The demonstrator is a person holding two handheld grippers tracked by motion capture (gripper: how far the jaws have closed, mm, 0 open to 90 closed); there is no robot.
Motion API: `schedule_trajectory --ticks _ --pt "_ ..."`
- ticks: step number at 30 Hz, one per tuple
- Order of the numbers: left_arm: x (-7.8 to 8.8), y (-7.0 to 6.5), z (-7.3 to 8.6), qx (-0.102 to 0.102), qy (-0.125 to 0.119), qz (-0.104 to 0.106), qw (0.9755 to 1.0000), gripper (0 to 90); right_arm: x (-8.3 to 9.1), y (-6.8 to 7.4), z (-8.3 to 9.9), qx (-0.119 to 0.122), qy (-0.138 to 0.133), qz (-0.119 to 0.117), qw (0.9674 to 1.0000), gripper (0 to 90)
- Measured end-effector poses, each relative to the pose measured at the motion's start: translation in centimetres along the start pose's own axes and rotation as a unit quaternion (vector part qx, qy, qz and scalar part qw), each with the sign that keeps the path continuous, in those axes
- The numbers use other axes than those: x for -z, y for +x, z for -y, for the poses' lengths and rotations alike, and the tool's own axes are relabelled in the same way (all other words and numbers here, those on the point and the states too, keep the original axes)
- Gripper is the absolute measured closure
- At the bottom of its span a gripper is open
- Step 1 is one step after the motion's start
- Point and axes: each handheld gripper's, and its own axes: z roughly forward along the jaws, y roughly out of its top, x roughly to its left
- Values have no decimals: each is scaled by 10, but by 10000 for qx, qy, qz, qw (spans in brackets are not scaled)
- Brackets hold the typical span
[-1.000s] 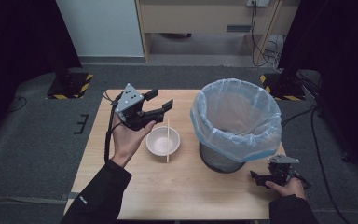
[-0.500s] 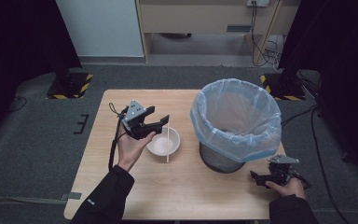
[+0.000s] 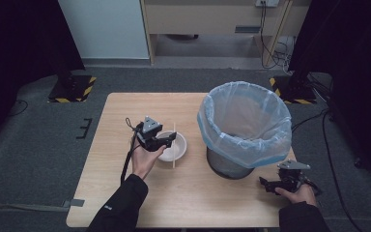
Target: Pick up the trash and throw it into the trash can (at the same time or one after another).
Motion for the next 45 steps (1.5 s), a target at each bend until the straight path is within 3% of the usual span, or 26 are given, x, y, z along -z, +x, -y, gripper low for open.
schedule_trajectory --ticks 8,14,17,35,45 --pt "-20 0 20 125 368 -26 9992 360 0 0 0 -14 -3 2 10000 8" --pt "-31 -4 29 151 591 -64 9981 415 0 0 0 -14 -4 2 10000 8" --pt "-35 -5 33 281 677 -21 9973 477 0 0 0 -13 -5 3 10000 7" --pt "-32 2 34 564 959 -85 9938 802 0 0 0 -12 -6 3 10000 8" --pt "-31 5 34 554 1001 -42 9934 853 0 0 0 -1 1 -2 10000 8"
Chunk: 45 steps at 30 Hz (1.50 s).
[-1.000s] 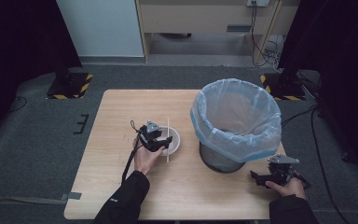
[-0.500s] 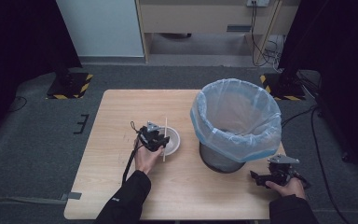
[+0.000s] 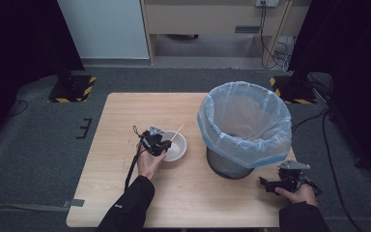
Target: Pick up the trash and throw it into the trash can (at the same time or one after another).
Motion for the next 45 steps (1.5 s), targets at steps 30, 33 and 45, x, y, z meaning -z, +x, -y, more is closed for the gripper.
schedule_trajectory --ticks 30,33,45 --pt "71 1 -46 -39 -1307 214 9912 853 0 0 0 -3 -2 0 10000 8" --pt "84 -2 -53 -113 -1511 198 9883 853 0 0 0 0 -1 0 10000 8" --pt "117 -10 -73 -275 -2057 266 9779 853 0 0 0 1 -2 0 10000 8"
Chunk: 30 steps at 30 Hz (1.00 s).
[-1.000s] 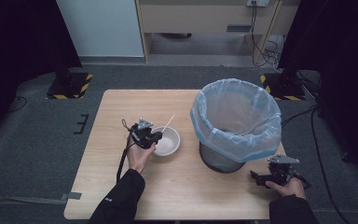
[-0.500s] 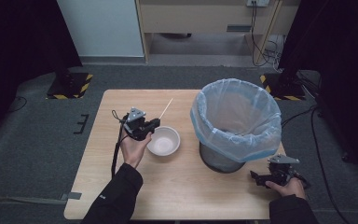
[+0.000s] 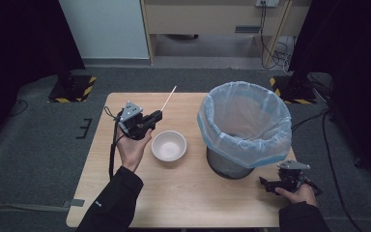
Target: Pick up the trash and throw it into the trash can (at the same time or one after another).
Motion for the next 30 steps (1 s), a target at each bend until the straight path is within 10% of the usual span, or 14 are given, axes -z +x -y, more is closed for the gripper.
schedule_trajectory --ticks 30 --pt "16 -52 -78 -483 -898 446 9938 853 0 0 0 -3 0 0 10000 8"
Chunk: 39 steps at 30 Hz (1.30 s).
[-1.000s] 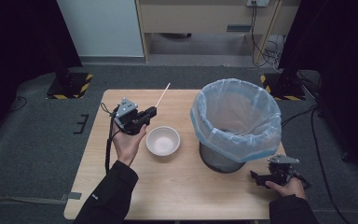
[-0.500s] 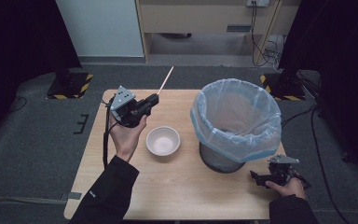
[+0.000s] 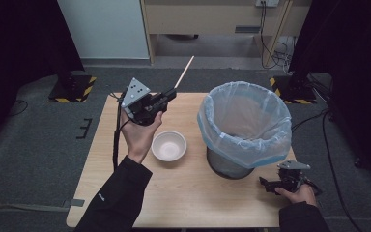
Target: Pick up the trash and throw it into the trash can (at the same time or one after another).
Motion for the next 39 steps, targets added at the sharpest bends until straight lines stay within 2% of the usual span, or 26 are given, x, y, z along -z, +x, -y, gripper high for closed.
schedule_trajectory --ticks 11,23,39 --pt "-9 -23 -23 -159 -238 251 9993 854 0 0 0 0 0 1 10000 8" --pt "-20 -41 -32 -249 -343 467 9980 853 0 0 0 0 0 0 10000 8" --pt "-47 -69 -39 -336 -405 813 9953 853 0 0 0 5 1 0 10000 8"
